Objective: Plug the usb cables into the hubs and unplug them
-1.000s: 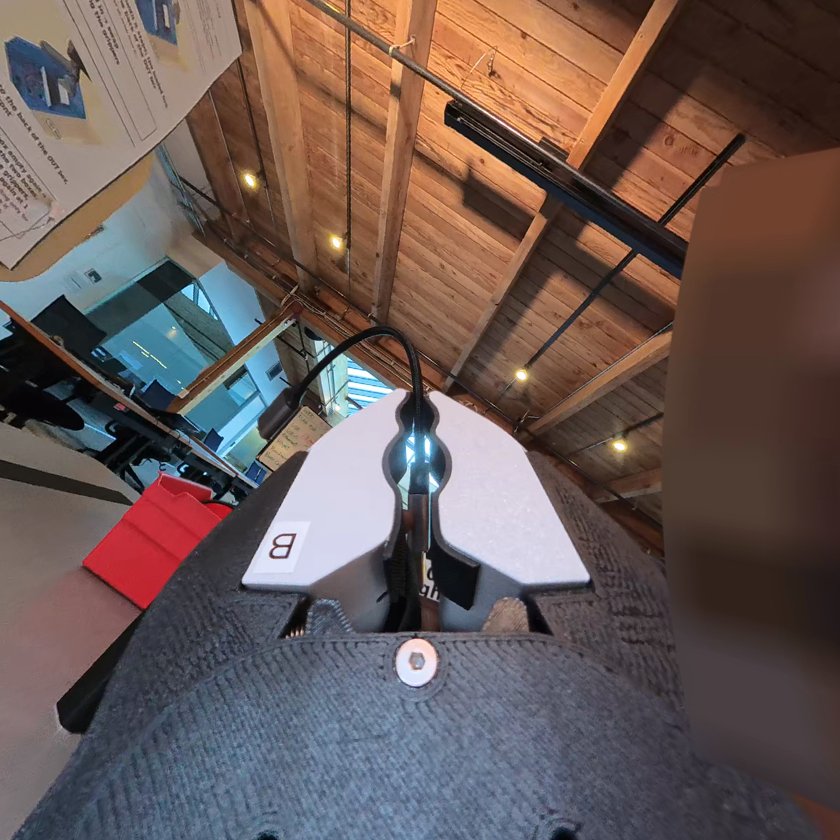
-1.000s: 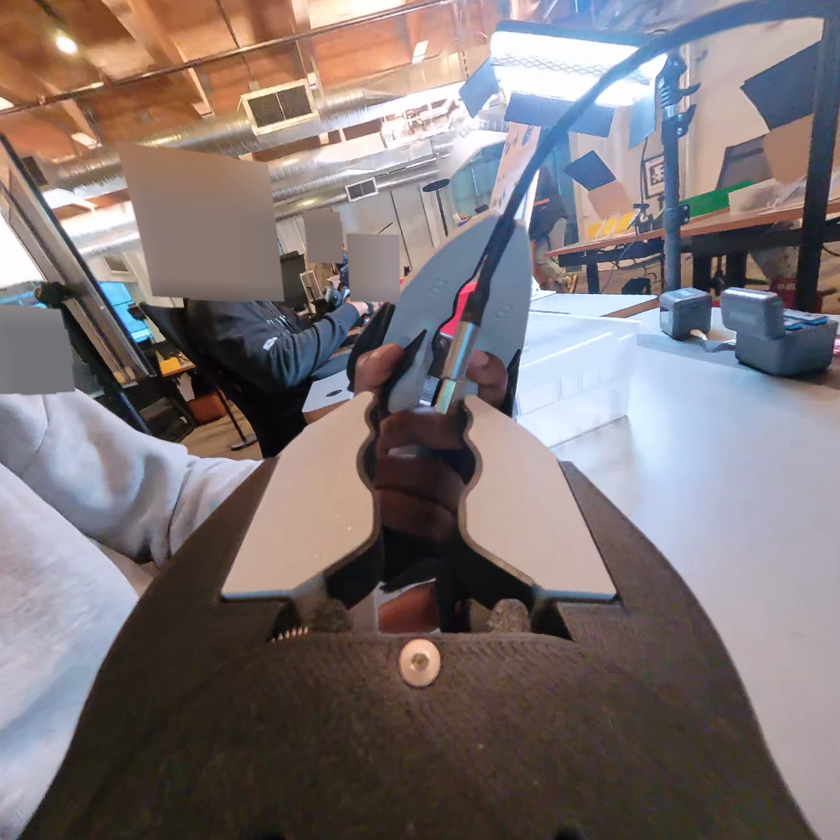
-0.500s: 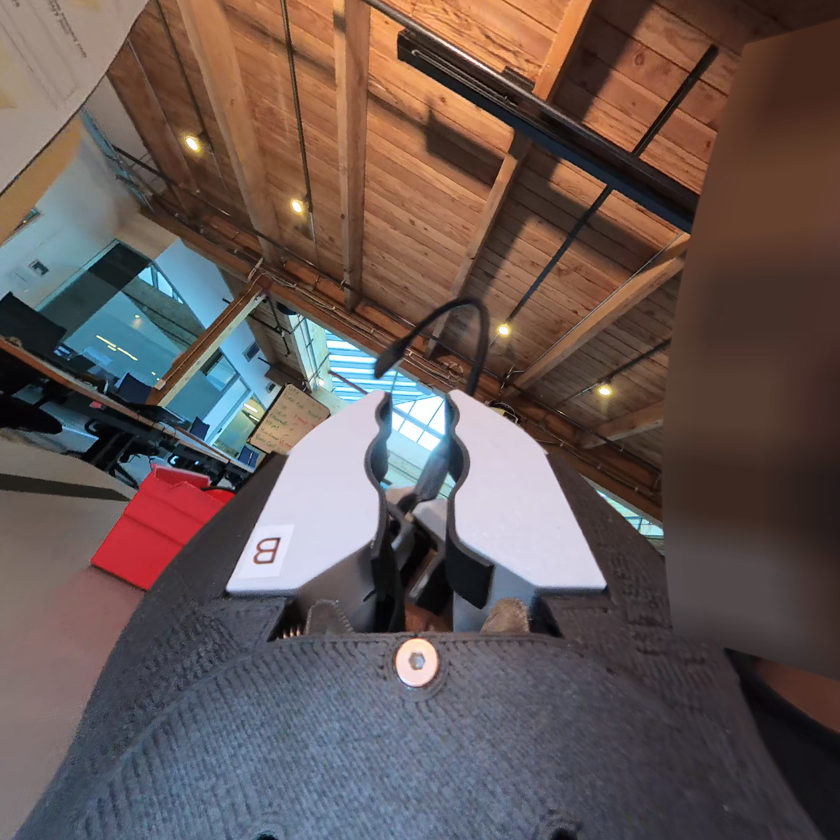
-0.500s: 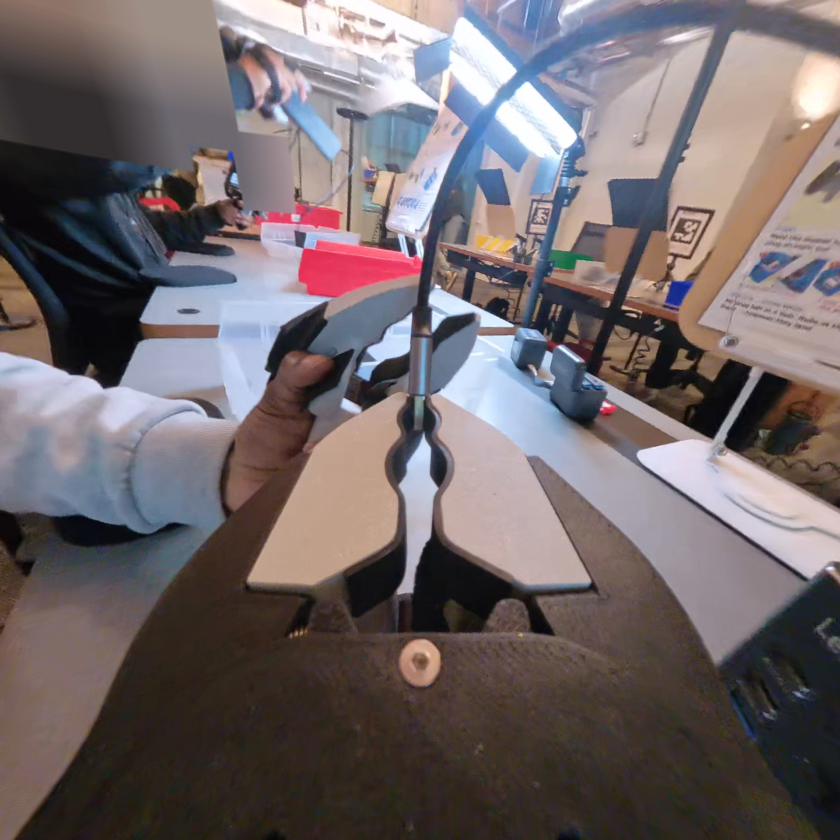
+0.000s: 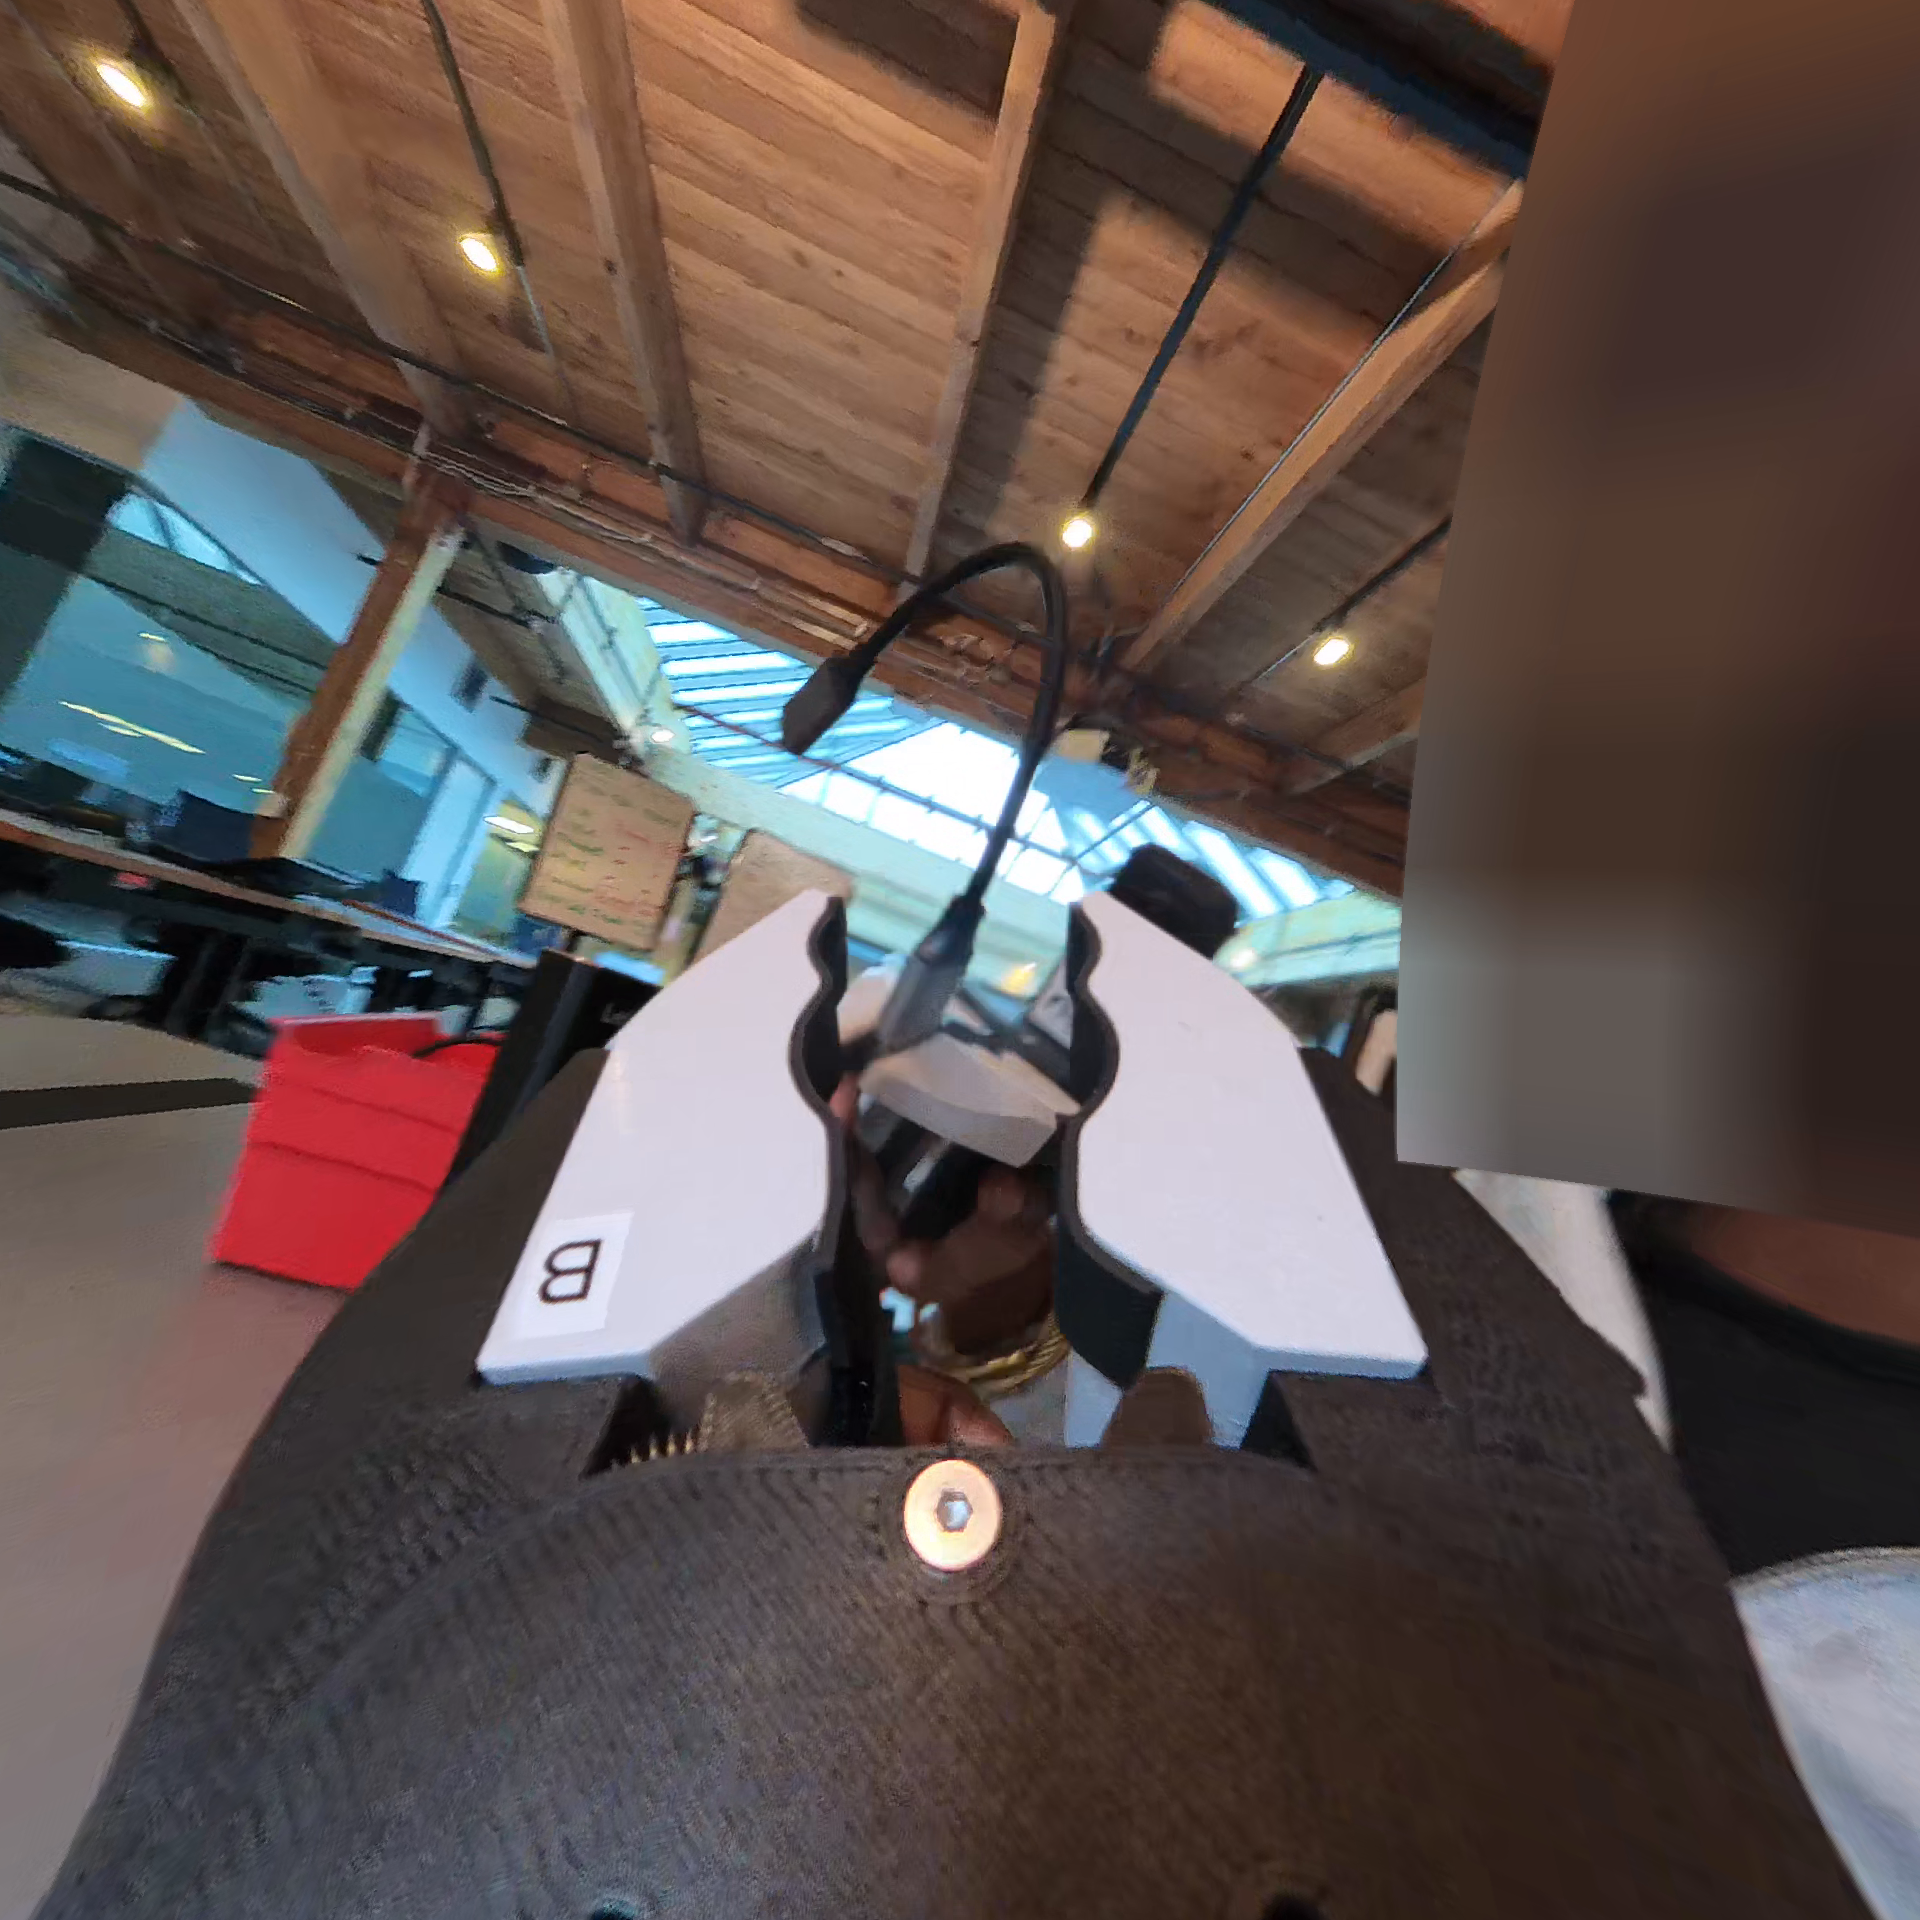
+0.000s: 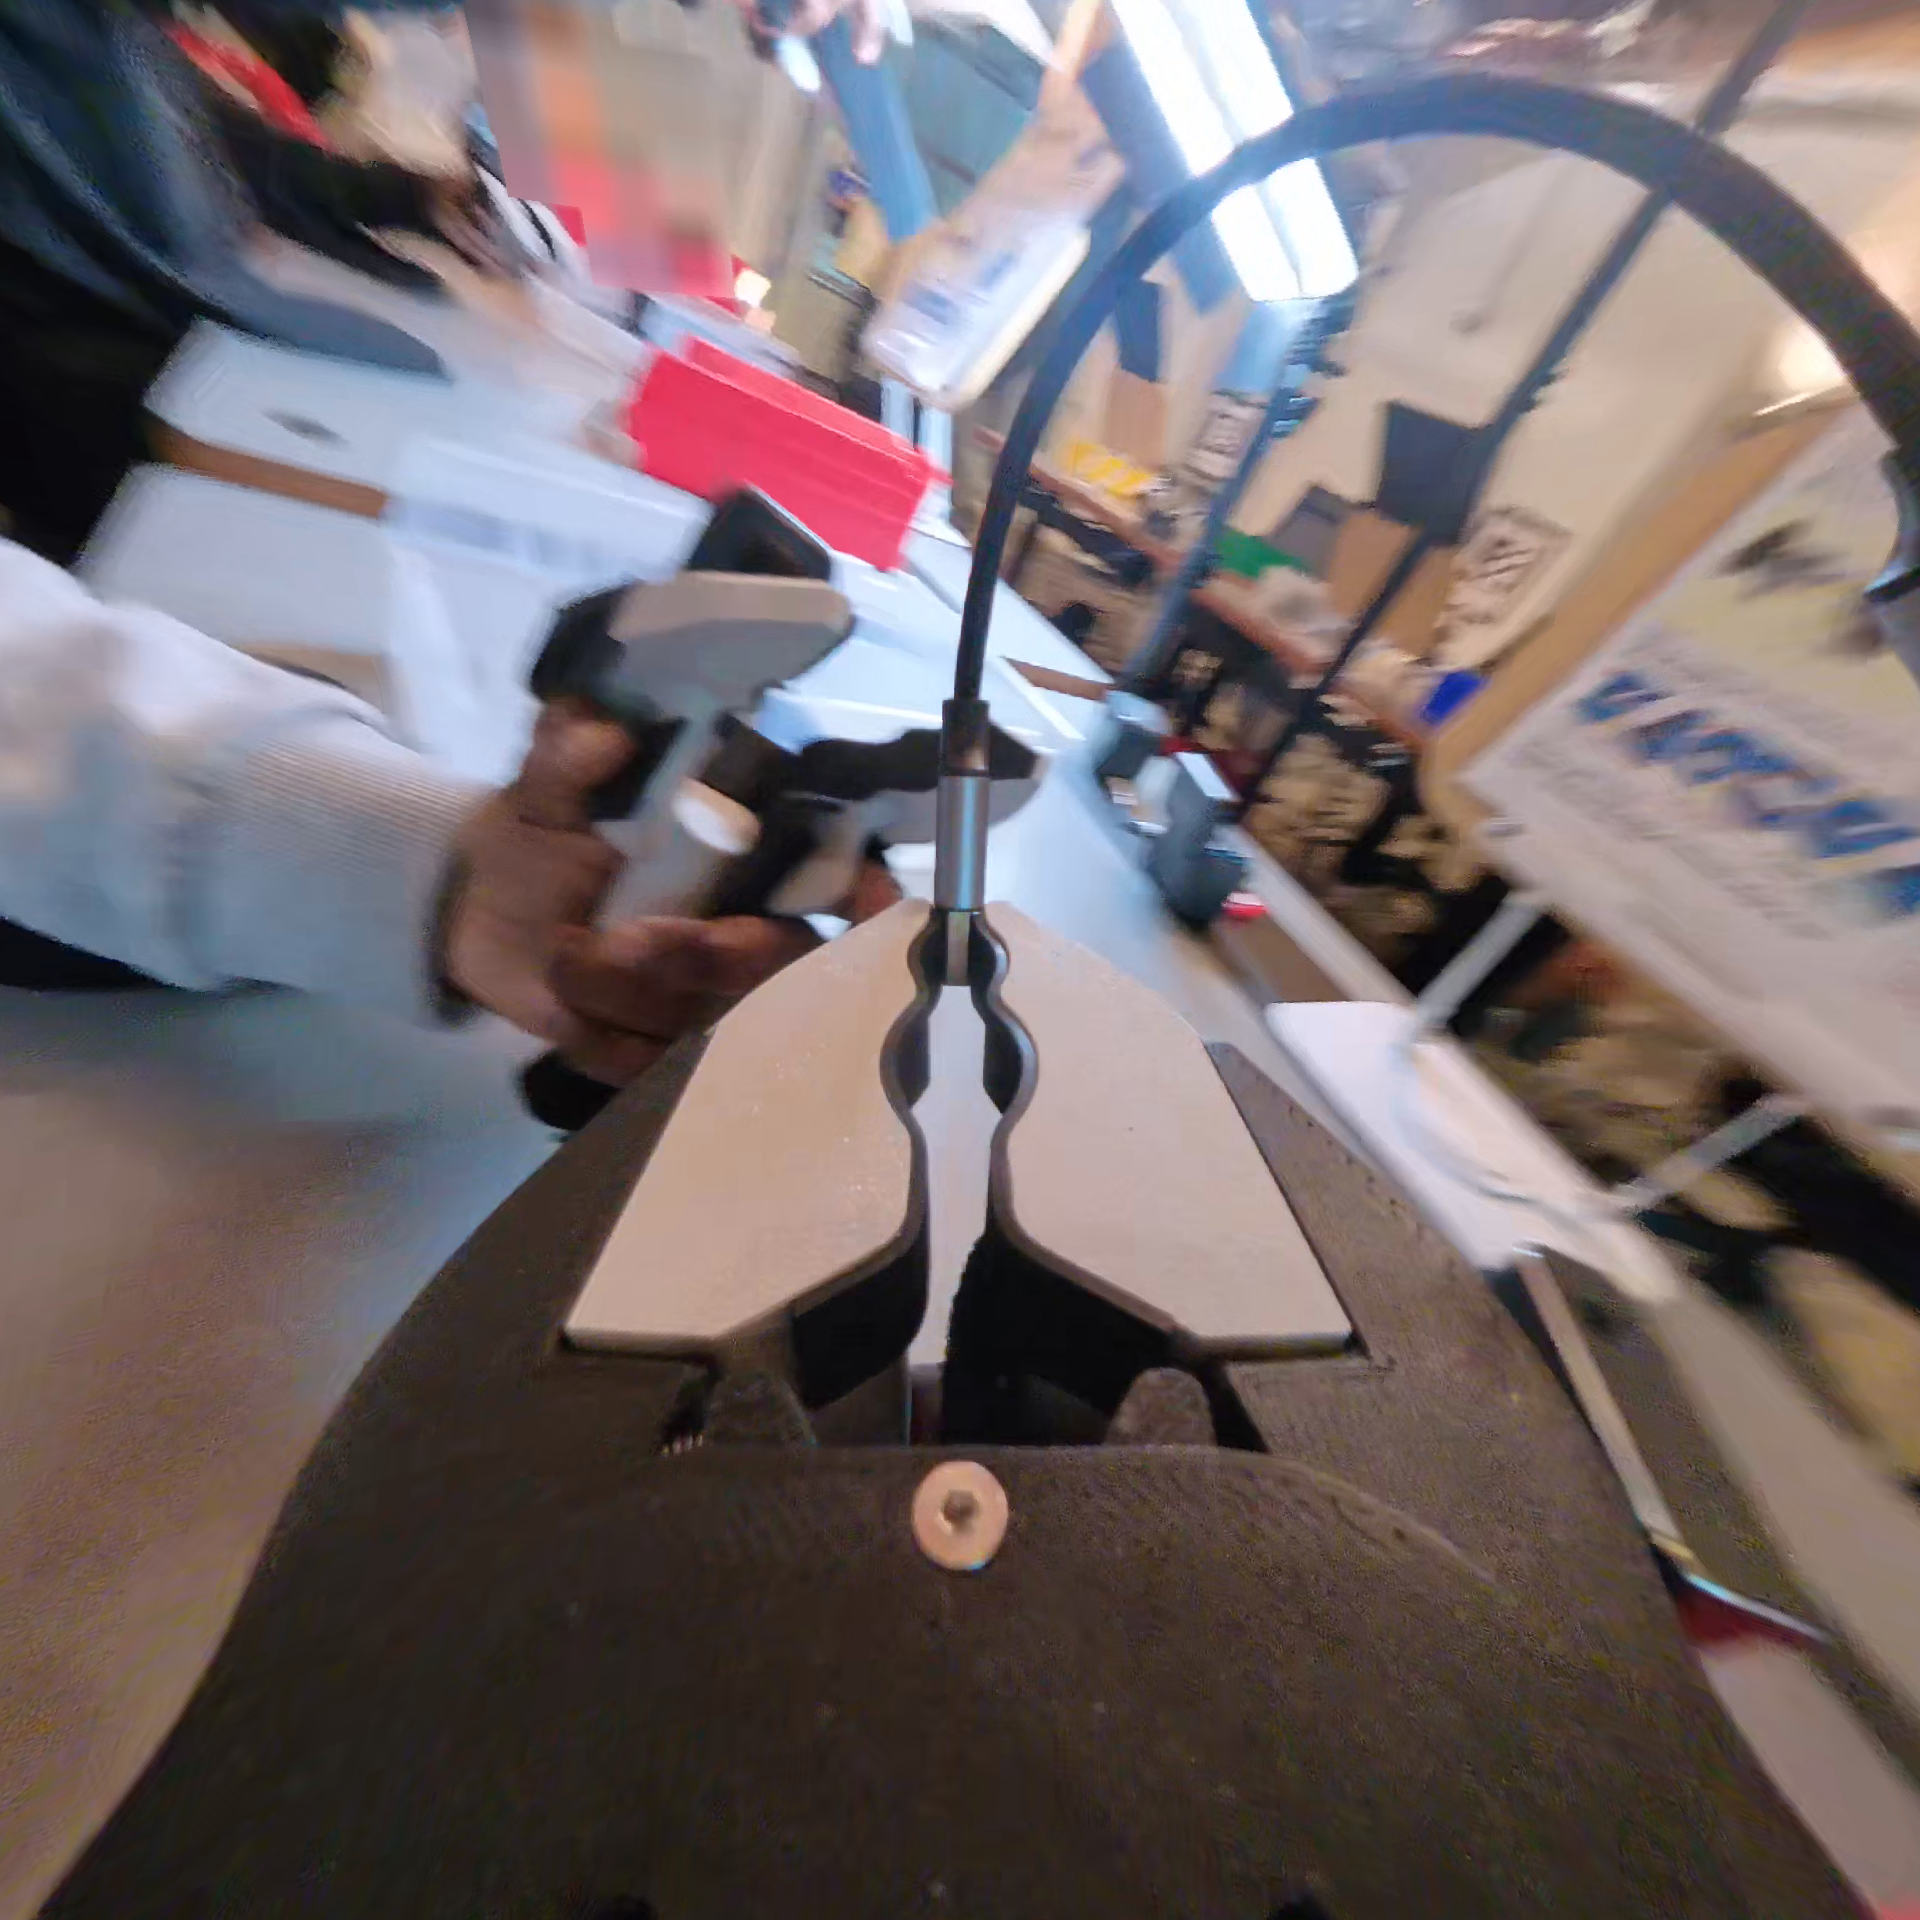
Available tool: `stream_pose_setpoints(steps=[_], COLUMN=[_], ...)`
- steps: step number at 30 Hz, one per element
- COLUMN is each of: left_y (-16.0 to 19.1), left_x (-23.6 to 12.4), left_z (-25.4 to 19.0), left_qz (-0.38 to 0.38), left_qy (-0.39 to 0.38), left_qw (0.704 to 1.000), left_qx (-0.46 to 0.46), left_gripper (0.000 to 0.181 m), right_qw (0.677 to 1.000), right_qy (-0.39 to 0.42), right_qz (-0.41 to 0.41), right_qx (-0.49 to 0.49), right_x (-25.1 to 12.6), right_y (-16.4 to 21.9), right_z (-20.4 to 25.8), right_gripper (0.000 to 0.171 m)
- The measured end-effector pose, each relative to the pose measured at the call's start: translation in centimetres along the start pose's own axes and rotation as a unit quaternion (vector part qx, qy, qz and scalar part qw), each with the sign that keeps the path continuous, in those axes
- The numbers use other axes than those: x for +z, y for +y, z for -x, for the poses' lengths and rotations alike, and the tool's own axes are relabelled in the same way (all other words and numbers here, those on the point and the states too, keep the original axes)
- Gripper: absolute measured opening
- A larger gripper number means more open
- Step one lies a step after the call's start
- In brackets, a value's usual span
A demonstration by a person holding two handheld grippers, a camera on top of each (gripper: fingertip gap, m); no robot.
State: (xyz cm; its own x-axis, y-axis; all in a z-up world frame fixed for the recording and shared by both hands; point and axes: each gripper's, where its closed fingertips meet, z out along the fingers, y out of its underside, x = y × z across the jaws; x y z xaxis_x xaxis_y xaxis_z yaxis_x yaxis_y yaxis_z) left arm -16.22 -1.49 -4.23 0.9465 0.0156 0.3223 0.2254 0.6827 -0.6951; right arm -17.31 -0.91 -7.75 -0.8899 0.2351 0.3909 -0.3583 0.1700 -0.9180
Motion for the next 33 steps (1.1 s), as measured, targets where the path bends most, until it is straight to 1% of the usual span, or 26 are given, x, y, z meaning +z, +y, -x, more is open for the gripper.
stream_pose_setpoints(steps=[1,3,5,8,10,12,14,15,17,19,20,21,23,26,28,29,30,31,32,33], left_y=[0.5,1.8,2.8,3.0,2.4,1.9,1.7,1.6,2.2,3.2,3.5,3.6,3.2,1.2,-0.4,-1.1,-1.6,-1.8,-1.8,-1.7], left_x=[0.2,0.5,0.7,0.9,0.6,0.2,0.1,0.2,0.7,1.0,1.1,1.1,1.3,1.0,0.5,0.1,-0.1,-0.3,-0.4,-0.5], left_z=[0.1,0.5,0.9,1.3,2.0,2.7,2.7,2.3,0.0,-1.8,-2.4,-2.5,-1.6,-0.7,0.7,1.2,1.6,1.9,2.1,2.3], left_qz=[0.018,0.062,0.091,0.090,0.071,0.062,0.059,0.058,0.077,0.112,0.122,0.126,0.113,0.056,0.006,-0.019,-0.041,-0.056,-0.065,-0.069], left_qy=[-0.014,-0.047,-0.072,-0.094,-0.120,-0.134,-0.131,-0.117,-0.037,0.023,0.037,0.037,-0.003,-0.034,-0.070,-0.084,-0.089,-0.089,-0.091,-0.093], left_qw=[0.999,0.992,0.983,0.981,0.982,0.983,0.984,0.985,0.991,0.989,0.987,0.986,0.987,0.995,0.997,0.996,0.995,0.993,0.990,0.989], left_qx=[0.032,0.099,0.139,0.144,0.125,0.108,0.108,0.110,0.102,0.093,0.099,0.108,0.115,0.072,0.027,0.000,-0.030,-0.060,-0.082,-0.094], left_gripper=[0.043,0.049,0.051,0.051,0.050,0.049,0.047,0.045,0.042,0.032,0.022,0.008,0.000,0.001,0.001,0.001,0.002,0.003,0.004,0.000], right_qw=[0.998,0.985,0.968,0.940,0.935,0.939,0.955,0.969,0.990,0.990,0.988,0.987,0.988,0.994,0.997,0.996,0.995,0.993,0.992,0.992], right_qy=[0.038,0.105,0.157,0.207,0.211,0.201,0.156,0.101,-0.040,-0.126,-0.146,-0.150,-0.139,-0.085,-0.035,-0.011,0.002,0.006,0.010,0.011], right_qz=[0.013,0.041,0.056,0.079,0.082,0.075,0.071,0.069,0.054,0.055,0.057,0.061,0.068,0.062,0.035,0.021,0.010,0.006,0.008,0.016], right_qx=[-0.046,-0.129,-0.189,-0.259,-0.274,-0.268,-0.243,-0.216,-0.121,-0.030,-0.013,-0.008,-0.011,-0.030,-0.062,-0.081,-0.101,-0.119,-0.128,-0.125], right_x=[-0.2,-0.3,-0.4,-0.4,-0.3,-0.2,0.2,0.6,0.6,-0.1,-0.4,-0.6,-0.7,-0.6,-0.5,-0.5,-0.5,-0.3,-0.1,0.1], right_y=[0.3,0.7,0.9,1.1,1.2,1.1,1.4,1.8,1.9,1.5,1.5,1.5,1.6,1.5,1.0,0.6,0.4,0.3,0.3,0.5], right_z=[-0.8,-2.0,-2.8,-3.5,-3.4,-3.1,-2.1,-0.8,2.6,4.2,4.5,4.5,4.0,2.4,1.1,0.7,0.7,1.0,1.1,1.2], right_gripper=[0.004,0.004,0.004,0.004,0.004,0.004,0.004,0.004,0.004,0.004,0.004,0.005,0.006,0.010,0.021,0.022,0.020,0.013,0.013,0.013])
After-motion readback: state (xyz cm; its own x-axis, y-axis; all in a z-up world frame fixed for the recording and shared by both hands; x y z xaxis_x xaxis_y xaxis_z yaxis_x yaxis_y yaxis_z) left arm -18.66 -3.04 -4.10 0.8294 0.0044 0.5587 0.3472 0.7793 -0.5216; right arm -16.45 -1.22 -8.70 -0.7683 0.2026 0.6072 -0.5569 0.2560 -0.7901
